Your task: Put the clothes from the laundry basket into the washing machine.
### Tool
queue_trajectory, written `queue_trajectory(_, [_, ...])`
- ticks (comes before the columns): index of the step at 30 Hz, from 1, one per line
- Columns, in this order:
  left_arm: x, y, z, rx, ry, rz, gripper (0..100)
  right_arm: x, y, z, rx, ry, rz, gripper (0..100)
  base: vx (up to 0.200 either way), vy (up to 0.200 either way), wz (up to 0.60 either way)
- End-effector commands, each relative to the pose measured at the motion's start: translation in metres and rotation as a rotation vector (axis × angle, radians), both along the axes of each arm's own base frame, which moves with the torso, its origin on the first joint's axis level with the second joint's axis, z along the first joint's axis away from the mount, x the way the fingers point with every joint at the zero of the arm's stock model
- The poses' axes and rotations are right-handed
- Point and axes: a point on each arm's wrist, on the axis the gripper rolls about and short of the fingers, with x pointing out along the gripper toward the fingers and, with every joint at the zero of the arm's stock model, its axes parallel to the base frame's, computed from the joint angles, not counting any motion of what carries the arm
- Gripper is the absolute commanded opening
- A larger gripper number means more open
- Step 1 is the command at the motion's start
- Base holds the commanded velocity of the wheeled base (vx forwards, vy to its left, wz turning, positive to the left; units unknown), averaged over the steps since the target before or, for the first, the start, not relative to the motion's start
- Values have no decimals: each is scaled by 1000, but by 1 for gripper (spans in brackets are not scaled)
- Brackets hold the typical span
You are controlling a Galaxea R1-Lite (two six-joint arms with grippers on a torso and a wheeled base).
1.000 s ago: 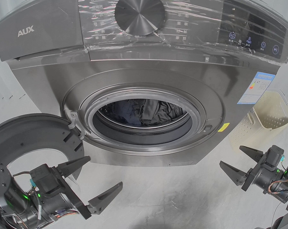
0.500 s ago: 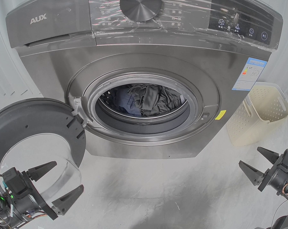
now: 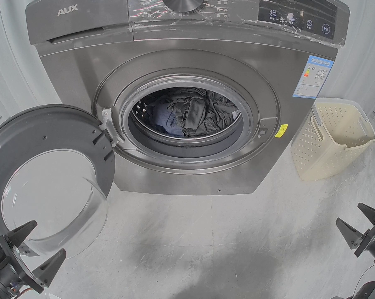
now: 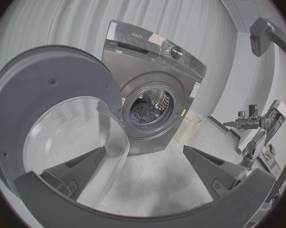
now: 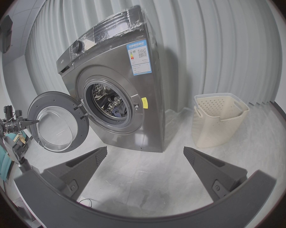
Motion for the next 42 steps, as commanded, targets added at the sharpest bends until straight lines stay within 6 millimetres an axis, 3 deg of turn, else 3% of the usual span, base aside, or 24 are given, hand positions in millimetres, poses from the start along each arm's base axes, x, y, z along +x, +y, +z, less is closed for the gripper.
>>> queue_trajectory(1, [-27, 15, -12, -31, -81, 63, 100, -29, -14, -5, 26, -85, -82, 100, -200, 0, 0])
queue_trajectory(14, [-53, 22, -42, -2, -74, 252, 100, -80, -25, -44, -4, -134, -238, 100, -108, 0, 0])
queue_trajectory(23, [-59, 19, -59, 99, -16, 473, 100, -87, -23, -55, -58, -124, -309, 100, 0, 0, 0])
queue_trajectory(42, [-61, 20, -58, 98, -46, 446, 100, -87, -22, -58, -70, -111, -270, 100, 0, 0, 0])
